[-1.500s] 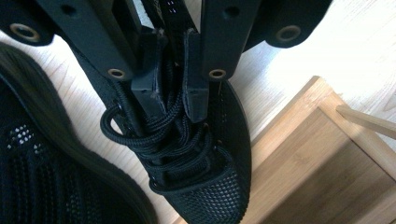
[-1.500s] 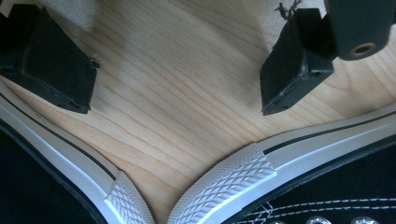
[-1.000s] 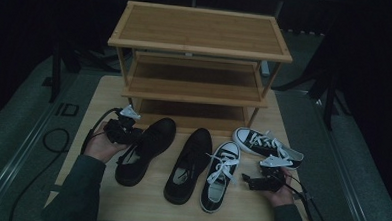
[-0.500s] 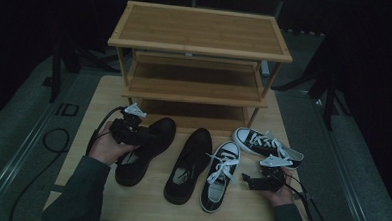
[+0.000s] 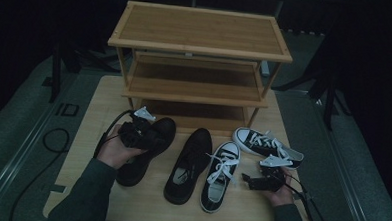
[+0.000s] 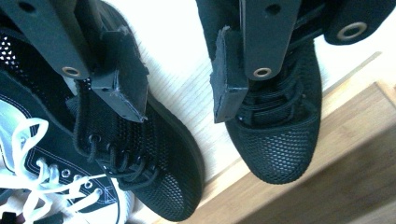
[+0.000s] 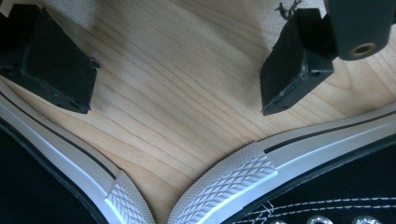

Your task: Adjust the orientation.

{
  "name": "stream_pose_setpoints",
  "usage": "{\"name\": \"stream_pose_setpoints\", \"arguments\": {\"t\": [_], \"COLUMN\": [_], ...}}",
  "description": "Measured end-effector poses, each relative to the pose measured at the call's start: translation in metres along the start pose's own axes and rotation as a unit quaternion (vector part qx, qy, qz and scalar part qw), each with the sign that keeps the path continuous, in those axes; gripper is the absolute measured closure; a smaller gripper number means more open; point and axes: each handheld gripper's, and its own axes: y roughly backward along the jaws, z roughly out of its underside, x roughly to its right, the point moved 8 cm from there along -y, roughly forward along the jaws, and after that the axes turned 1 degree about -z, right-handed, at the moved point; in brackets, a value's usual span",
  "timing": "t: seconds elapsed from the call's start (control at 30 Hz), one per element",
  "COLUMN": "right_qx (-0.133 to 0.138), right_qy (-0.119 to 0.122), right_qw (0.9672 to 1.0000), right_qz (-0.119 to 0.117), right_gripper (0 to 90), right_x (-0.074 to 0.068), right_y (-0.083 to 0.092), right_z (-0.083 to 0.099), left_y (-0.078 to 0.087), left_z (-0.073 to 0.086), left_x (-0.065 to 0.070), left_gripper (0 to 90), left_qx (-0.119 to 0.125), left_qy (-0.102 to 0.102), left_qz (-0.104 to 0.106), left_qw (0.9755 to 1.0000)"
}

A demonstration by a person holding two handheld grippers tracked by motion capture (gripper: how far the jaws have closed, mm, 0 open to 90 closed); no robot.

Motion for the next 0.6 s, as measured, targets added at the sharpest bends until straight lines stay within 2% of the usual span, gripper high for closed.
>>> {"name": "stream_pose_setpoints", "arguments": {"t": [0.4, 0.6], "right_qx": [0.0, 0.0], "right_qy": [0.0, 0.0], "right_qw": [1.0, 1.0], "right_qz": [0.0, 0.0], "right_gripper": [10.8, 10.8], "right_x": [0.0, 0.0], "right_y": [0.0, 0.0], "right_z": [0.0, 0.0], "left_y": [-0.01, -0.015], "left_z": [-0.001, -0.001], "left_x": [0.012, 0.022], "left_gripper": [55.6, 55.9], "left_qx": [-0.017, -0.035], "left_qy": [-0.006, -0.021], "left_qz": [0.004, -0.003], "left_qw": [0.9998, 0.9992]}}
